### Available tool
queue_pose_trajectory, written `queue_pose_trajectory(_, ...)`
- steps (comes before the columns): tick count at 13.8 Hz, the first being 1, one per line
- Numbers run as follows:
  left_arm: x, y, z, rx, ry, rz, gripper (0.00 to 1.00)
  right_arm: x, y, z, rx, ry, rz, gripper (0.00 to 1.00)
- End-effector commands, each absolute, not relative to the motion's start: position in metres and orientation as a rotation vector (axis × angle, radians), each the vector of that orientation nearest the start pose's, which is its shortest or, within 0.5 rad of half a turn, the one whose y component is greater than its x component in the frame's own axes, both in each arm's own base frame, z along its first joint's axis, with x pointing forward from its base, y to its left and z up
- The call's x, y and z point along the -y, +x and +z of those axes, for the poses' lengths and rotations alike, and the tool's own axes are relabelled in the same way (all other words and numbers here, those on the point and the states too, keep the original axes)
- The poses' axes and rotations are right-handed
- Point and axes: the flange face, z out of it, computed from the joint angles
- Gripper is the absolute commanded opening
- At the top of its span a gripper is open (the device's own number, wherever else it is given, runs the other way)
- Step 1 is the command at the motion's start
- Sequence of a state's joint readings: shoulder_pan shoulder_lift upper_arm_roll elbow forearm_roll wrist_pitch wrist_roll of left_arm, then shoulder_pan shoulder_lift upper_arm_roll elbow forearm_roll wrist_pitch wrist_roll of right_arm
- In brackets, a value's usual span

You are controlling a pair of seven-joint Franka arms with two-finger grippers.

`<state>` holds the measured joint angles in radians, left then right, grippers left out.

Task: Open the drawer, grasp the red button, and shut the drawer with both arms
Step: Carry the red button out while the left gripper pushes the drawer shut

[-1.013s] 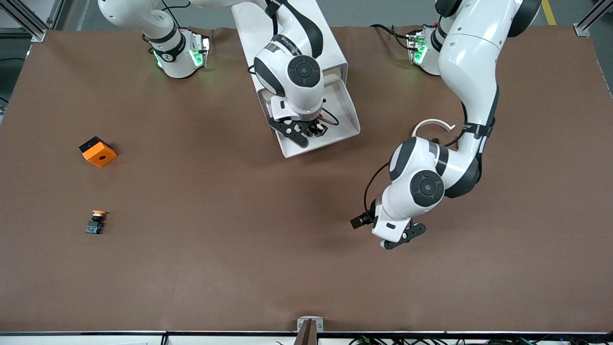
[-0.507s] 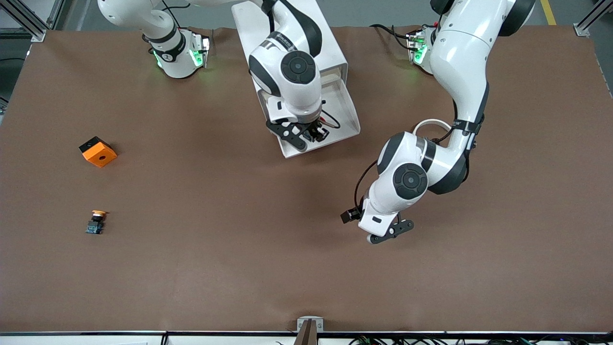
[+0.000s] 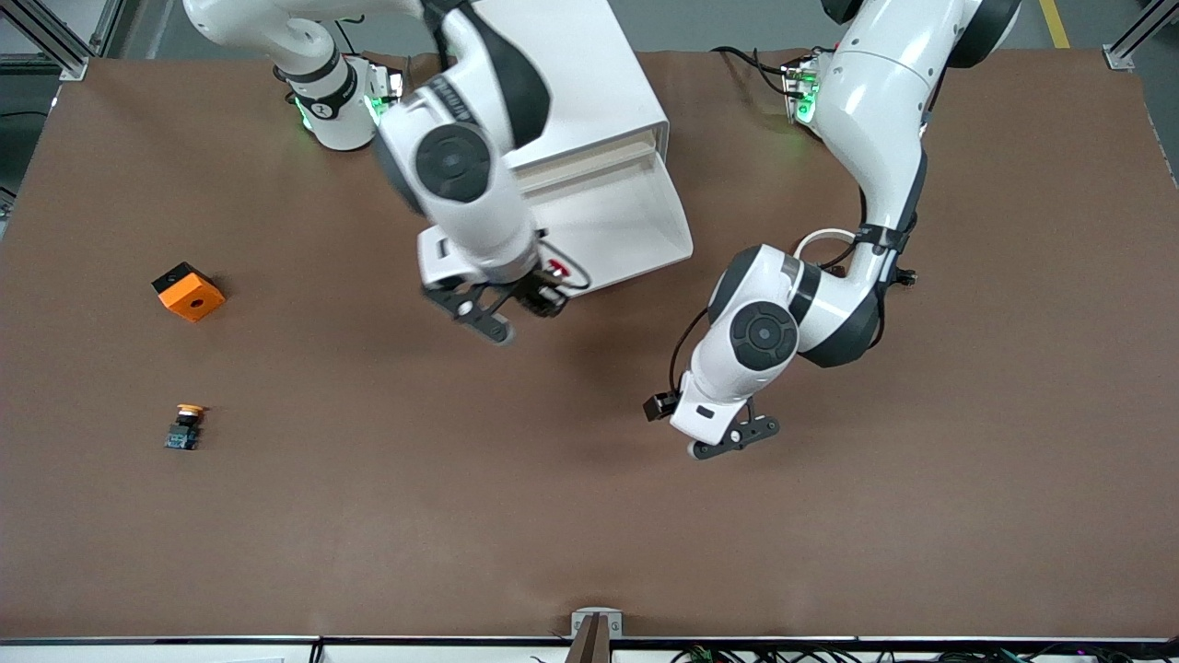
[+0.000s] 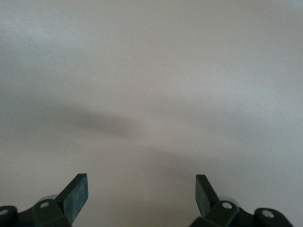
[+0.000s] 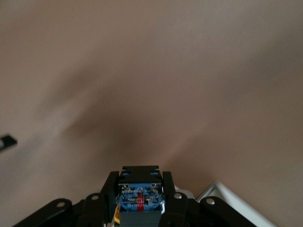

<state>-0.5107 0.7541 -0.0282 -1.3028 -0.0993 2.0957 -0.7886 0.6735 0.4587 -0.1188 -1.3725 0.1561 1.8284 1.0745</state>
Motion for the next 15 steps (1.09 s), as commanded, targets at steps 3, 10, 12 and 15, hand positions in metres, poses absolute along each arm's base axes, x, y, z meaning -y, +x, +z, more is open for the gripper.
queue_pose_trajectory(3,0.410,0.591,0.311,0.425,-3.176,0.075,1.00,-0.249,0.638,0.466,-0.612,-2.985,0.112,0.00)
queue_pose_trajectory(10,0.457,0.541,0.299,0.441,-3.134,0.133,1.00,-0.044,0.678,0.434,-0.306,-3.070,0.106,0.00)
queue_pose_trajectory(12,0.471,0.523,0.295,0.413,-3.110,0.170,1.00,-0.007,0.677,0.411,-0.280,-3.114,0.087,0.00)
queue_pose_trajectory(15,0.488,0.501,0.293,0.408,-3.078,0.219,1.00,0.035,0.666,0.355,-0.257,-3.128,0.027,0.00)
